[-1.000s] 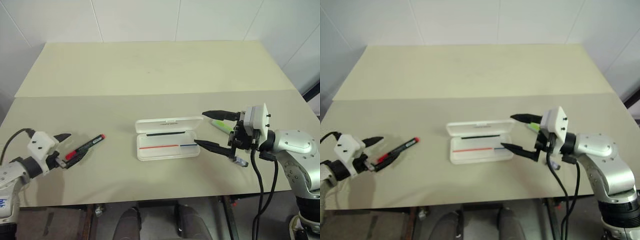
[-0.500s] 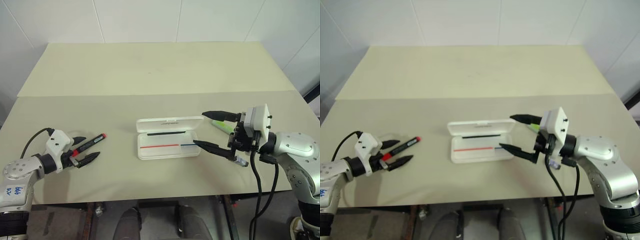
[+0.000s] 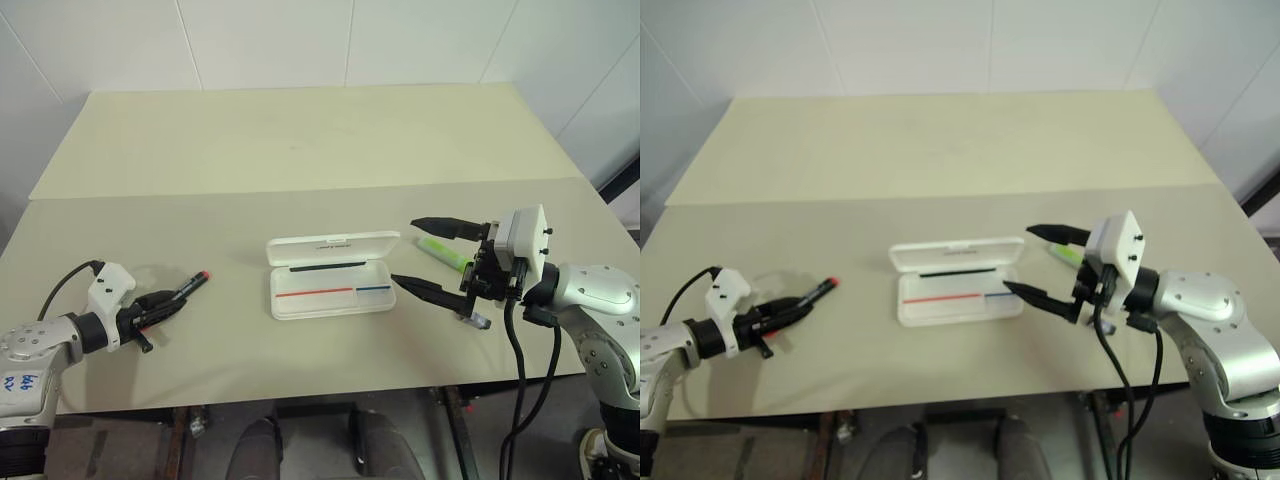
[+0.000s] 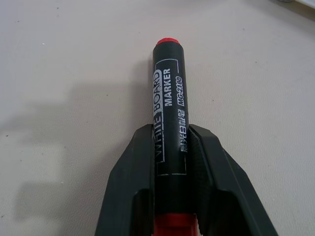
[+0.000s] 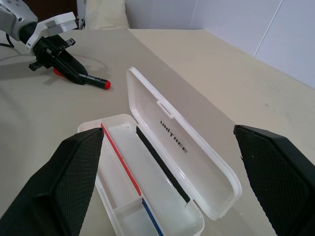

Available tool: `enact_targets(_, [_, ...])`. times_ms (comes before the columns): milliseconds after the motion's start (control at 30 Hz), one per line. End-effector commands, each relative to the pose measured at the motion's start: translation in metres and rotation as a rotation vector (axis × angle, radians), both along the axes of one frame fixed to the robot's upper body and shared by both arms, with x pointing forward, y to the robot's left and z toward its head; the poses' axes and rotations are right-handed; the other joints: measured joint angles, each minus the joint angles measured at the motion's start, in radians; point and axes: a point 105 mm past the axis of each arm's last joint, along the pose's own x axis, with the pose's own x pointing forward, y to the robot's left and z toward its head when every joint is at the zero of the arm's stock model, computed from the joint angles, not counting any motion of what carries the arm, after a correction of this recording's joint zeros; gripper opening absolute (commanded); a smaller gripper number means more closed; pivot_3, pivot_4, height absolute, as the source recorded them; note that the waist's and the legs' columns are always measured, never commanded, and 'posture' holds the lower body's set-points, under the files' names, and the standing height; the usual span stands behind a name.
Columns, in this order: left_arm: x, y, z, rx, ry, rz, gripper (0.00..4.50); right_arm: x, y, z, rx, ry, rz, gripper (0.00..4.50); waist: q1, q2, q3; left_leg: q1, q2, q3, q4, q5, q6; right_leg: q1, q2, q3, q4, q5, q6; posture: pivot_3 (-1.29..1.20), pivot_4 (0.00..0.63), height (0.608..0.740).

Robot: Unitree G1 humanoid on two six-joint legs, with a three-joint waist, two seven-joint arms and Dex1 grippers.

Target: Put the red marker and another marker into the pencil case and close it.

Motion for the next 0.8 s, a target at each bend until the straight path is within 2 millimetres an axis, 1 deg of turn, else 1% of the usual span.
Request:
enact_targets(33, [-0.008,-0.007,-0.012,-0.011,0.041,-0.016,0.62,-0.003,0.001,0.011,-0.008,-0.058,0.008,4.50,0.000,0.000,0.000,0.000,0.000,0.000,0.000,0.000,0.000,0.000,0.000,0.000,-0.001,0.000,0.000,0.00,0.150,0.740])
enact_targets(100, [-0.010,-0.009,-0.009,-0.010,0.022,-0.015,0.62,-0.002,0.001,0.010,-0.008,-0.058,0.009,4.50,0.000,0.000,0.000,-0.001,0.000,0.000,0.000,0.000,0.000,0.000,0.000,0.000,-0.001,0.000,0.000,0.00,0.150,0.740])
enact_targets(267, [-0.022,-0.018,0.007,-0.018,-0.077,-0.072,0.62,0.000,0.001,0.008,-0.006,-0.055,0.011,4.50,-0.001,0.000,0.000,-0.003,0.000,0.000,-0.001,-0.001,0.000,-0.001,-0.001,0.000,-0.004,0.000,0.000,0.00,0.150,0.740])
enact_targets(500, [-0.046,-0.037,0.019,0.044,-0.162,-0.306,0.62,0.002,-0.001,0.002,-0.011,-0.040,0.012,4.50,0.001,-0.001,0.000,-0.004,0.000,0.000,-0.001,-0.001,0.000,-0.002,-0.001,-0.001,-0.004,0.000,0.000,0.00,0.150,0.740])
enact_targets(600, [-0.047,-0.045,0.024,0.069,-0.197,-0.380,0.62,0.003,0.000,0.000,-0.009,-0.037,0.014,4.50,0.002,-0.001,0.000,-0.004,0.000,0.000,-0.001,-0.001,0.000,-0.002,-0.001,-0.001,-0.004,0.000,0.000,0.00,0.150,0.740])
enact_targets(700, [-0.042,-0.062,0.030,0.083,-0.232,-0.451,0.62,0.002,0.001,-0.001,-0.006,-0.033,0.013,4.50,0.008,-0.001,0.000,-0.004,0.000,0.000,-0.001,-0.001,0.000,-0.002,-0.001,-0.001,-0.004,0.000,-0.001,0.00,0.150,0.740])
enact_targets(800, [-0.036,-0.073,0.031,0.149,-0.249,-0.514,0.62,0.002,0.001,-0.001,-0.003,-0.034,0.007,4.50,0.011,-0.001,0.000,-0.005,0.000,0.000,0.000,-0.001,0.000,-0.002,-0.001,-0.001,-0.004,0.000,-0.001,0.00,0.150,0.740])
